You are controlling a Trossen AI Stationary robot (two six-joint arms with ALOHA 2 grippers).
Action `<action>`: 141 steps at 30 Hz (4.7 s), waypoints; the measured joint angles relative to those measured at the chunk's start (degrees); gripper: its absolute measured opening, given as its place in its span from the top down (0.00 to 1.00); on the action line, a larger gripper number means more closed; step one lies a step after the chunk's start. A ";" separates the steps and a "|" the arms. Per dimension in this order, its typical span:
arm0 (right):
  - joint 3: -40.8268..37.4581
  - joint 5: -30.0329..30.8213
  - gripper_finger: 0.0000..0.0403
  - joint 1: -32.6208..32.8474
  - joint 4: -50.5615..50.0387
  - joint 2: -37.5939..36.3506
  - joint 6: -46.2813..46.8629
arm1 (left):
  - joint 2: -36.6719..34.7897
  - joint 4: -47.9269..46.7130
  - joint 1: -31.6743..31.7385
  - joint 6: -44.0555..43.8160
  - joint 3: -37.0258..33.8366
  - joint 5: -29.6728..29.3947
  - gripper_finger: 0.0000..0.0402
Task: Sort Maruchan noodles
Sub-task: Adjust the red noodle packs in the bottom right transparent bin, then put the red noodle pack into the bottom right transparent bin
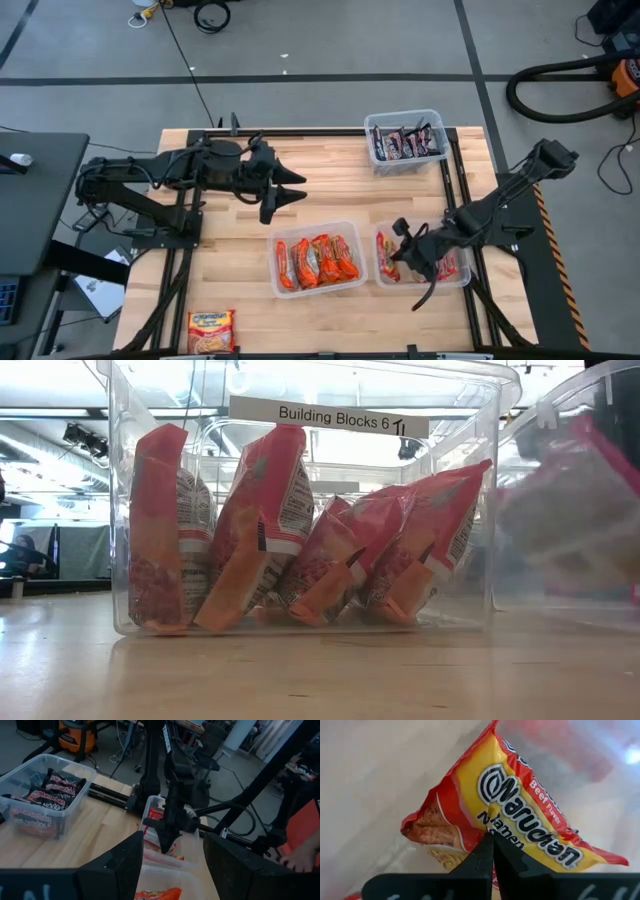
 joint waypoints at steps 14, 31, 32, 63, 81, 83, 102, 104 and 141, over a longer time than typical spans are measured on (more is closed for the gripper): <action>-4.52 0.31 0.94 -0.04 15.40 9.96 0.28 | 0.00 -0.42 0.00 -1.85 0.00 0.00 0.48; 2.45 1.63 0.57 -0.04 2.50 4.70 0.70 | -0.25 -6.01 -0.02 -4.54 0.02 0.59 0.48; 3.67 1.62 0.56 0.00 0.83 4.44 0.70 | -0.39 -6.17 -0.02 -4.65 0.02 1.16 0.48; 34.93 30.02 0.33 1.01 -26.51 -9.87 7.55 | -0.87 -19.34 -43.14 -61.57 -27.16 26.65 0.44; 34.93 29.85 0.25 1.01 -26.51 -10.27 8.15 | 12.42 -5.92 -52.68 -52.00 -39.74 22.36 0.35; 34.93 29.85 0.26 0.84 -26.47 -10.29 8.15 | 14.73 -5.98 -52.68 -52.20 -39.70 21.70 0.35; 34.93 28.48 0.27 -3.95 -25.83 -11.82 6.87 | 16.75 -0.08 -51.79 -51.67 -39.69 26.53 0.94; 34.93 28.22 0.27 -4.33 -25.75 -11.76 8.04 | 14.93 -2.34 -51.56 -54.16 -39.64 28.31 0.95; 58.30 1.40 0.29 -21.44 -29.12 15.32 19.15 | 22.35 -23.73 -6.41 30.88 15.91 -28.84 0.96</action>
